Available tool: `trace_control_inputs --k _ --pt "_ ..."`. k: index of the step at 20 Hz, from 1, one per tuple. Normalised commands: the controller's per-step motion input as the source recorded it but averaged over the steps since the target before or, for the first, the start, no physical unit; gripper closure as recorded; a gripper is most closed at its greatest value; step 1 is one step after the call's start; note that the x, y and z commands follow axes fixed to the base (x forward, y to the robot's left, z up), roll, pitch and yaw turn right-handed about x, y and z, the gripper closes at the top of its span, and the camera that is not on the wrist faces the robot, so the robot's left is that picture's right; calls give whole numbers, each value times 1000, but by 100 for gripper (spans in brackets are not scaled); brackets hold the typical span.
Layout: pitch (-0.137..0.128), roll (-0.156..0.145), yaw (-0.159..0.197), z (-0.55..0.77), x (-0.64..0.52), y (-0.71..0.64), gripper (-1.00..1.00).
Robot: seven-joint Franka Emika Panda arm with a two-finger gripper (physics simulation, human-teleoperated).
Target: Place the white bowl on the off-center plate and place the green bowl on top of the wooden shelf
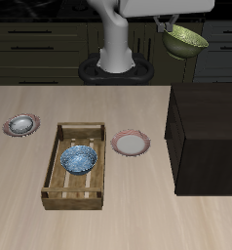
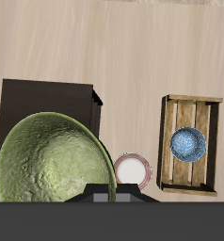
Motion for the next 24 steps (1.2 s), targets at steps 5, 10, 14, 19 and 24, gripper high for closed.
trace_control_inputs --k 5,10,14,19,24 --pt "9 26 3 -130 -47 342 100" --pt "19 -12 -3 -126 9 196 100" --pt "-1 -21 2 -51 -41 258 100" --pt "16 15 -26 -53 -12 282 100" --pt "12 26 20 -101 -1 231 100"
